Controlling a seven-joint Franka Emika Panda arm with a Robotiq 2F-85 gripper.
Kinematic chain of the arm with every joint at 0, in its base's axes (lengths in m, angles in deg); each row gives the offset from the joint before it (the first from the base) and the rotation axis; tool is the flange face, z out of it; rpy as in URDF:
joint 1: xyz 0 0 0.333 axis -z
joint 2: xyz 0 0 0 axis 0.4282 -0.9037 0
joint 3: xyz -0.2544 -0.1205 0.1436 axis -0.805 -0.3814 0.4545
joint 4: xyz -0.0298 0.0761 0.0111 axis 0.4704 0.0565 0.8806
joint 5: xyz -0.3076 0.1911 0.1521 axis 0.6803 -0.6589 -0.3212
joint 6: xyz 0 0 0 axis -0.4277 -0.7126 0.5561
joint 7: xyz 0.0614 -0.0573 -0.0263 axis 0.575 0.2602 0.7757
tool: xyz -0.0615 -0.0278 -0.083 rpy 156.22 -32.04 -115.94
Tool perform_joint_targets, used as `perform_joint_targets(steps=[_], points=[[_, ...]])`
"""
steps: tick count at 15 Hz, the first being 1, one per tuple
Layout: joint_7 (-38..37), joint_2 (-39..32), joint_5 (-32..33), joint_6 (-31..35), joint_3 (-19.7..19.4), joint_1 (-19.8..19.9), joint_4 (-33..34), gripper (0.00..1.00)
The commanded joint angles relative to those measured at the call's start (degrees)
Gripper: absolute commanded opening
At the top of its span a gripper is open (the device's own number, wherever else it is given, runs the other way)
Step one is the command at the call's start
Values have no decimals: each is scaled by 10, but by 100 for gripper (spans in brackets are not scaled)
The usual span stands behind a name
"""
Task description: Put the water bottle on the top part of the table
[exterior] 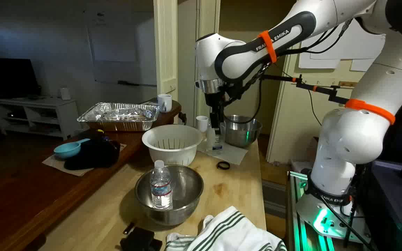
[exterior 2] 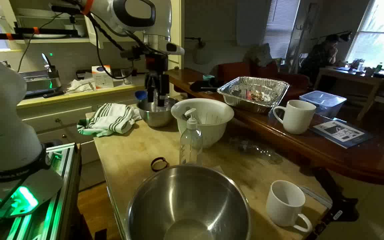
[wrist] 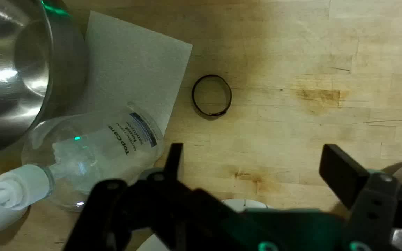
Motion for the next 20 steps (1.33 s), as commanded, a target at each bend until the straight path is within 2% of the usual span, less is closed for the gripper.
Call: perform_joint_targets(steps=[1, 6, 10, 16, 18, 20], points=[[-1, 0, 1, -1, -5, -5, 1, 100], [-1, 0, 1, -1, -5, -5, 1, 100], [-64, -25, 8, 63, 36, -33, 31, 100], [-138, -106, 47, 131, 116, -79, 130, 100], [-131, -142, 39, 132, 126, -95, 165, 100], [-88, -179, 0, 128, 123, -112, 193, 100]])
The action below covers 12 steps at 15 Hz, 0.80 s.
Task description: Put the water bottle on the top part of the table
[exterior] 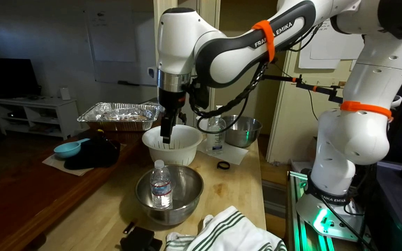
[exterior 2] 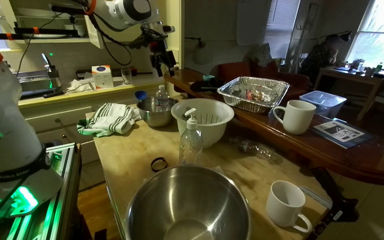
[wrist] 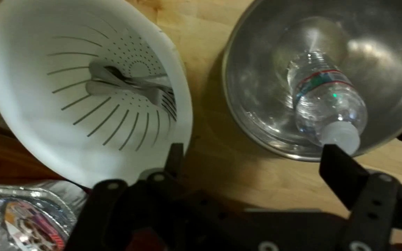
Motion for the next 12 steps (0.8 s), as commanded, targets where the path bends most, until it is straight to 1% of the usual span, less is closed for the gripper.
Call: perform_joint_targets(steps=[1, 3, 5, 7, 12], points=[[51, -76, -44, 0, -4, -26, 54, 100], [85, -89, -69, -4, -4, -35, 56, 100], [138, -98, -103, -13, -2, -40, 56, 100], [168, -96, -111, -19, 0, -45, 50, 100], [176, -89, -104, -19, -5, -48, 40, 100]])
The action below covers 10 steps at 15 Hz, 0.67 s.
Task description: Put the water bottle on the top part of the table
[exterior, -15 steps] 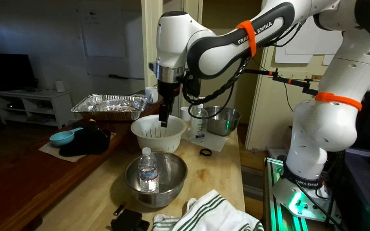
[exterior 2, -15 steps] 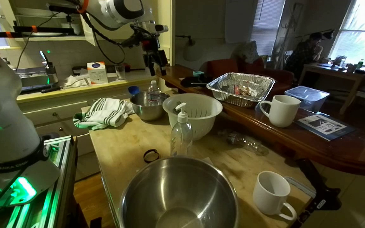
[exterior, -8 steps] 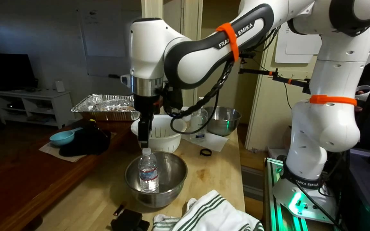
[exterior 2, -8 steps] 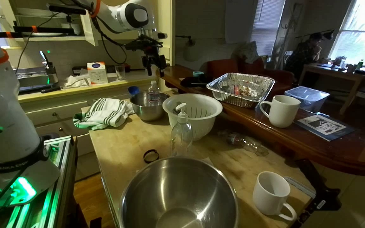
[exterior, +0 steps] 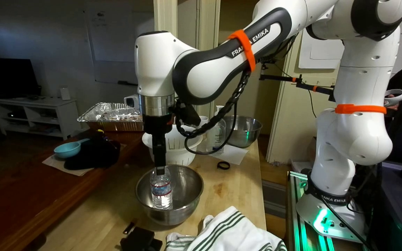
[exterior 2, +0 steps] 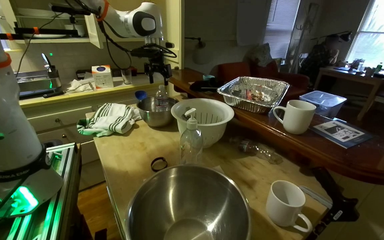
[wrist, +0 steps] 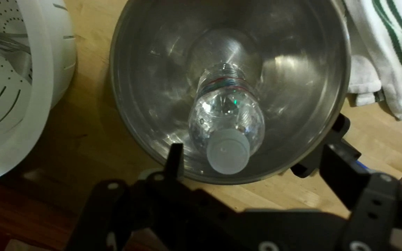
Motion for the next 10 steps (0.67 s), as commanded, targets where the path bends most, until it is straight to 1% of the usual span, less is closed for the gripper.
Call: perform_joint_targets(steps=[1, 3, 5, 6, 7, 8, 9, 10], points=[[16, 7, -12, -12, -7, -3, -7, 100], [24, 5, -19, -6, -10, 0, -10, 95], [31, 4, -25, -4, -12, 1, -11, 85], [32, 4, -27, -5, -13, 1, -11, 72], [33, 3, -28, -5, -14, 1, -12, 74], [35, 4, -28, -4, -15, 1, -13, 70], [37, 3, -28, -4, -16, 1, -14, 61], [36, 2, -25, 0, -17, 1, -14, 63]])
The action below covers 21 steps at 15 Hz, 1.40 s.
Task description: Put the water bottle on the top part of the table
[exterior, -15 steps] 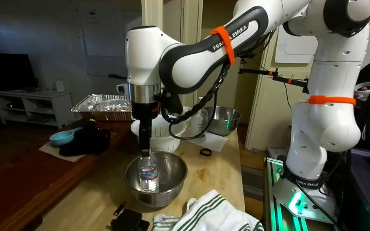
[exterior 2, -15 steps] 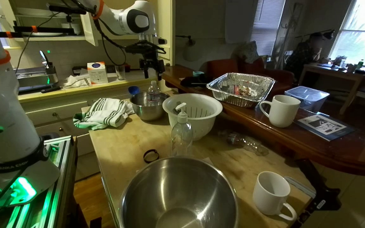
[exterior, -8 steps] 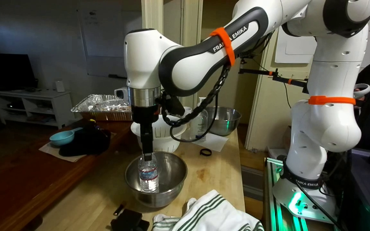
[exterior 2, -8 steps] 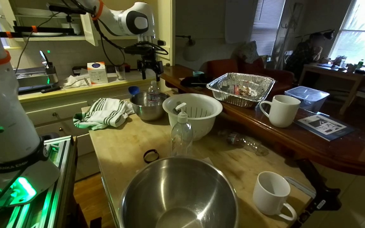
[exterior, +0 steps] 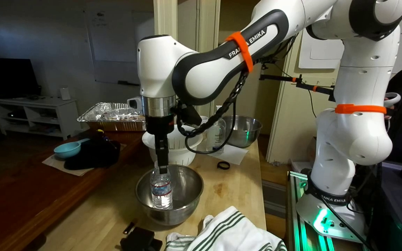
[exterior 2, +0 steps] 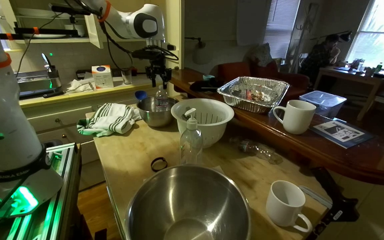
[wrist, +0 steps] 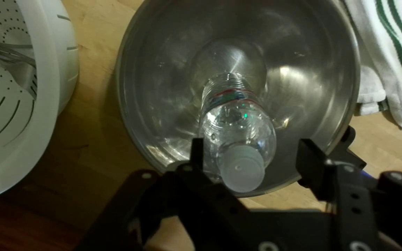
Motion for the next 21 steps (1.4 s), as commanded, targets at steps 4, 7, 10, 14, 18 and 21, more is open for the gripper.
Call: perform_joint_targets(steps=[4, 7, 10, 14, 18, 21], points=[[13, -2, -1, 9, -7, -1, -2, 63], [13, -4, 1, 10, -8, -1, 0, 45], [15, -7, 9, 18, -8, -1, 2, 16], [15, -5, 23, 19, -8, -3, 2, 8], [25, 12, 18, 11, -5, -5, -4, 8], [44, 27, 6, -10, -5, -3, 5, 8]])
